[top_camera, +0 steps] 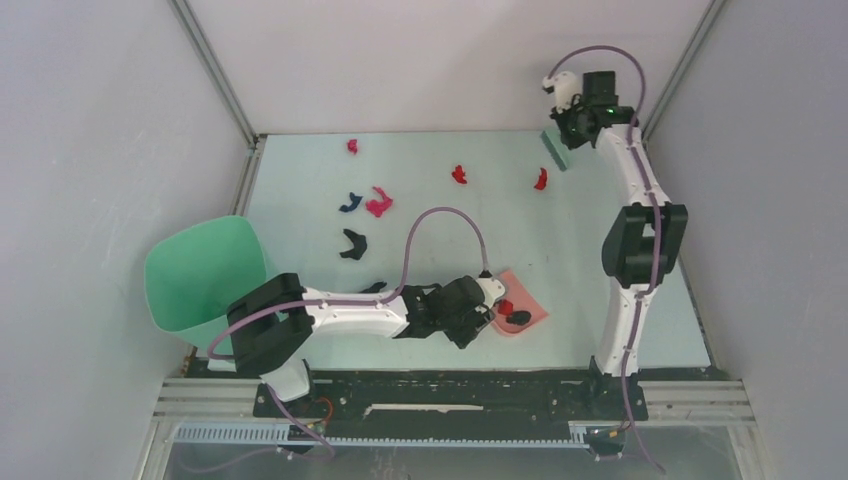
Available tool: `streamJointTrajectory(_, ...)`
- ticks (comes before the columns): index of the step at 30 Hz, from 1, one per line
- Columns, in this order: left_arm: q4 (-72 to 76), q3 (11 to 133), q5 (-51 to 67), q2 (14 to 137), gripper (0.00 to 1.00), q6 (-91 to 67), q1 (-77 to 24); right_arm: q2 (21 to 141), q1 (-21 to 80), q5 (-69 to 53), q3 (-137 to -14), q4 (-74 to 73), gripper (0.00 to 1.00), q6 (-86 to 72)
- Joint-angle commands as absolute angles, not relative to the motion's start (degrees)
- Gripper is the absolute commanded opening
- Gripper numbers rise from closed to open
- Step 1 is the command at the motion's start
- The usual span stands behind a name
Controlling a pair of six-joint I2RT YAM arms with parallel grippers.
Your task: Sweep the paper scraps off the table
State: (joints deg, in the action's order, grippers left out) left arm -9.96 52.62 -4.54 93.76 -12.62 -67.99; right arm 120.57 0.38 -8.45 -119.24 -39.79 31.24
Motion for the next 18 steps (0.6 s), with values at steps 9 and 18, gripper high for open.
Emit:
streamJointTrajectory(9, -5.77, 51.76, -0.73, 93.24, 0.29, -10.43, -68.03, 117.68, 11.47, 3.75, -106.71, -35.69, 0.00, 51.87)
streamJointTrajectory(18, -8.59, 51.49, -1.73, 90.37, 0.01, -13.92, -68.12, 104.46, 14.80, 0.61, -89.83, -37.43, 0.00, 47.82)
